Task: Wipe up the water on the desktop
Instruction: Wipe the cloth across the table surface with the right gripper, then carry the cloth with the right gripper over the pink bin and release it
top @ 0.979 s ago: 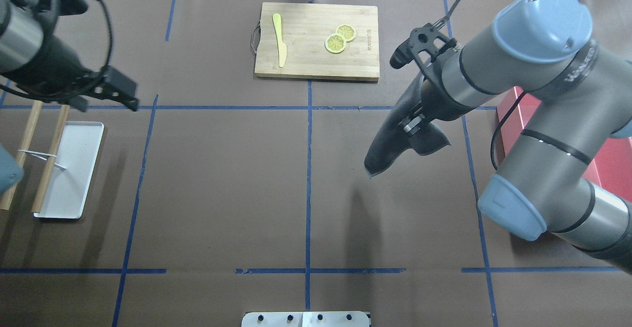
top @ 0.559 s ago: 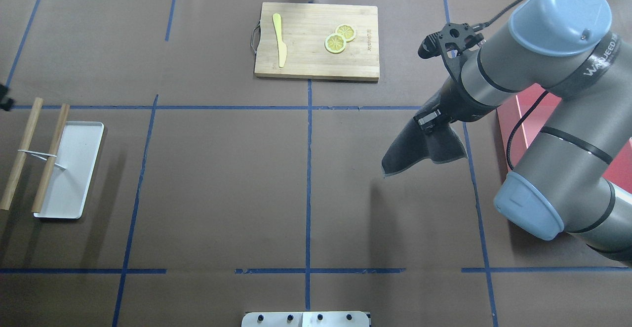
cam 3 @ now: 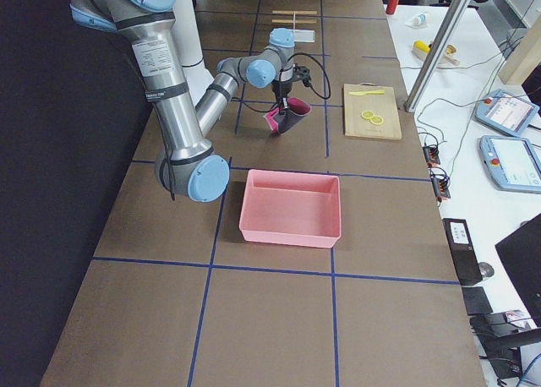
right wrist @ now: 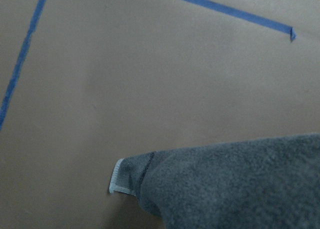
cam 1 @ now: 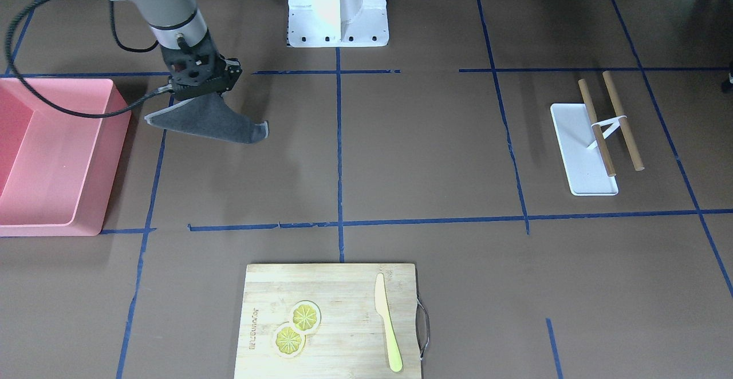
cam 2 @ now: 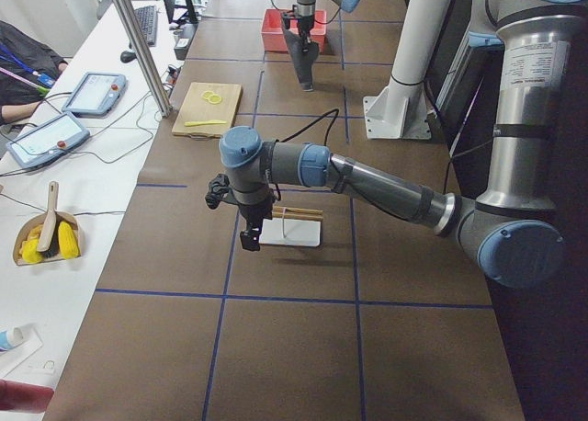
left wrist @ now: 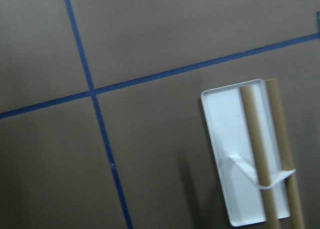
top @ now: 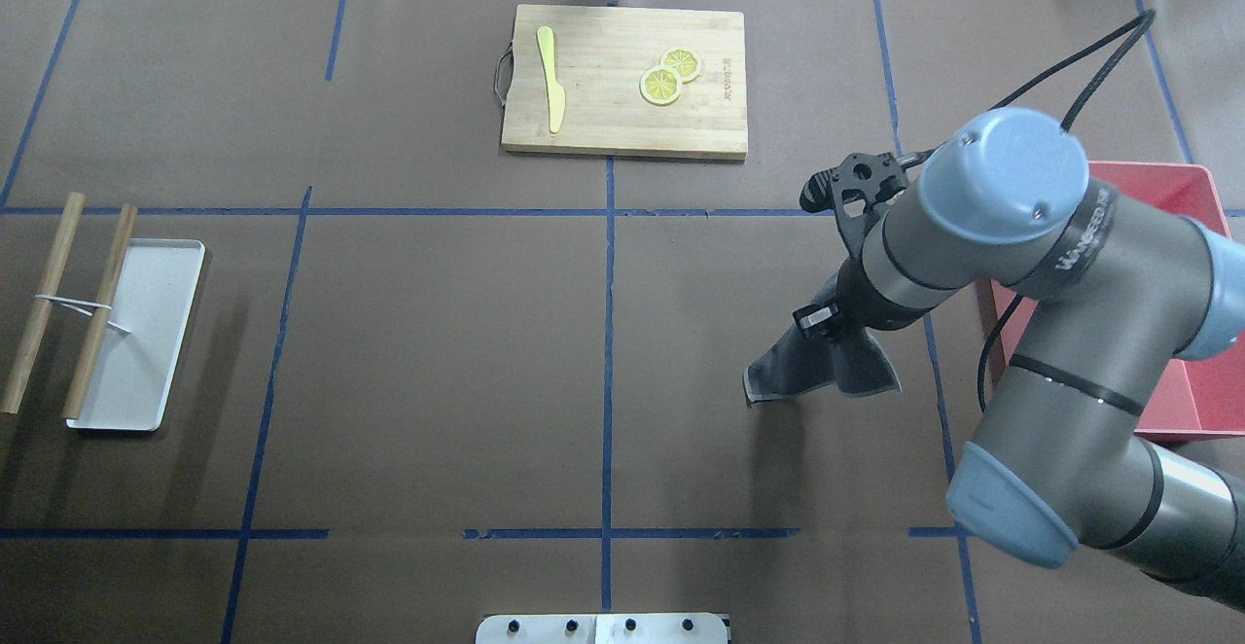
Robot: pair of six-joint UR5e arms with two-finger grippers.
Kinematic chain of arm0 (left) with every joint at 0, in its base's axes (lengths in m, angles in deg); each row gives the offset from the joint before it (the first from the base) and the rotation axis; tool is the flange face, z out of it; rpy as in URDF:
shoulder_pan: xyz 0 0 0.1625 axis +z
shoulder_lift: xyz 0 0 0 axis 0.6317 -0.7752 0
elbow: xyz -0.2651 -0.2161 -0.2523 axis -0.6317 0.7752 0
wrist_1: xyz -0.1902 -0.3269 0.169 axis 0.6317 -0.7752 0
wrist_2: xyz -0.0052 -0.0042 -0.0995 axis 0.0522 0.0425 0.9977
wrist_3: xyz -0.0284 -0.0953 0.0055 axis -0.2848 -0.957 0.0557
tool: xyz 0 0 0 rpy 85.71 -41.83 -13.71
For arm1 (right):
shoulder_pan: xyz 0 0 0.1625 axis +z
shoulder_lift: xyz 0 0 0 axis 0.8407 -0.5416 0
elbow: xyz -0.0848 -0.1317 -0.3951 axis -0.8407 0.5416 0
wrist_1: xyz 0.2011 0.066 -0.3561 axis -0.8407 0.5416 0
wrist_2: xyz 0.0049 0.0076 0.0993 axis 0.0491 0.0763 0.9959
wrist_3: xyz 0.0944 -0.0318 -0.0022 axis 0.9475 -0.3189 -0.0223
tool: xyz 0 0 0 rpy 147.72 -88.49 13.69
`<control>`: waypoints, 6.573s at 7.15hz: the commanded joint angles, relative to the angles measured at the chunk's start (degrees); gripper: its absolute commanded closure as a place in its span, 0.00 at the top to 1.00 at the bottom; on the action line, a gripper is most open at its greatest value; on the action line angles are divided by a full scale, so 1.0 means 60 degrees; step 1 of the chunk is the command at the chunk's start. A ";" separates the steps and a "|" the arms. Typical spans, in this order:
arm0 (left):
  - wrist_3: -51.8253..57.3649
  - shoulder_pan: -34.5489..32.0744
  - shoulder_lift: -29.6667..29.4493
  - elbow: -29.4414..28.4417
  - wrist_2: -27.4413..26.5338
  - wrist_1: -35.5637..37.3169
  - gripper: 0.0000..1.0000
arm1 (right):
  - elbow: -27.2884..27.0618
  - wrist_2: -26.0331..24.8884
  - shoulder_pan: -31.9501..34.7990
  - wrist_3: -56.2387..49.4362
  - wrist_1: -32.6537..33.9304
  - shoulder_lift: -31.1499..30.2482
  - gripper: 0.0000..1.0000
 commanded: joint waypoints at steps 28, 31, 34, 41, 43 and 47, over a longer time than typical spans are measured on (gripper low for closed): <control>0.0142 -0.1548 0.1638 -0.1440 0.0452 -0.2209 1.00 | 0.1660 0.0568 0.0960 0.0571 0.0469 0.2294 0.00; -0.0402 -0.1446 0.1565 -0.1571 0.0364 -0.2179 1.00 | 0.0728 0.1530 0.2405 -0.1139 0.1196 0.1456 0.00; -0.0403 -0.1445 0.1550 -0.1542 0.0437 -0.2194 1.00 | -0.0846 0.1559 0.3560 -0.2127 0.3440 0.1280 0.00; -0.0432 -0.1445 0.1550 -0.1527 0.0466 -0.2209 1.00 | -0.1650 0.2672 0.6097 -0.8025 0.2437 -0.3625 0.14; -0.0652 -0.1445 0.1550 -0.1469 0.0452 -0.2223 1.00 | -0.1236 0.2716 0.6097 -0.8010 0.2207 -0.3628 1.00; -0.0652 -0.1445 0.1550 -0.1469 0.0466 -0.2223 1.00 | -0.0519 0.2716 0.7148 -0.8054 0.2207 -0.3889 1.00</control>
